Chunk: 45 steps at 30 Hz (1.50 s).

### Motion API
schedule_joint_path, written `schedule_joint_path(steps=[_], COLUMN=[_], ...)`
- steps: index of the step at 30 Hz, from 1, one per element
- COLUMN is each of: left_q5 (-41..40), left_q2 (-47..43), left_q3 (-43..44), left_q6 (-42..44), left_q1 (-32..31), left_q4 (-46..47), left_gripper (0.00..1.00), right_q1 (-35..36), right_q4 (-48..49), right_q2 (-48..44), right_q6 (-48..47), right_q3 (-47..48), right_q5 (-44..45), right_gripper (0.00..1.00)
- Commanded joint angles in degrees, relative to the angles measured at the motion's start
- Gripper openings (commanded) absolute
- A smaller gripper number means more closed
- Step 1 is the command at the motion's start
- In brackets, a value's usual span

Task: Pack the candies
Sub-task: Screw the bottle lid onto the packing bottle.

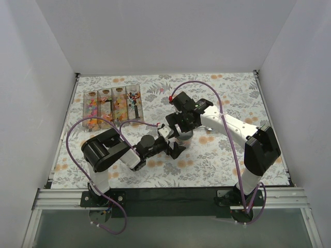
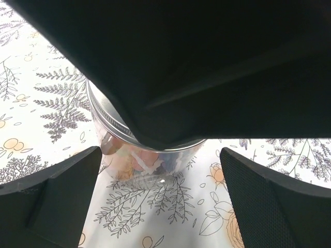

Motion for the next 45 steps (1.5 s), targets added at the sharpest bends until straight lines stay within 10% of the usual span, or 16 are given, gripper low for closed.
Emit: schedule_joint_path(steps=[1, 15, 45], left_q5=[1.9, 2.9, 6.3], left_q2=[0.1, -0.6, 2.0], left_q3=[0.0, -0.3, 7.7], left_q6=[0.0, 1.0, 4.8], left_q1=[-0.2, -0.1, -0.2], left_q4=[0.1, -0.5, -6.1], left_gripper=[0.98, 0.98, 0.98], right_q1=[1.1, -0.9, -13.8], right_q4=[0.3, 0.3, 12.6], right_q2=[-1.2, -3.3, -11.9], right_q6=[1.2, 0.0, -4.3], right_q3=[3.2, 5.1, -19.1], right_q5=[-2.0, -1.3, -19.6], right_gripper=[0.98, 0.98, 0.26])
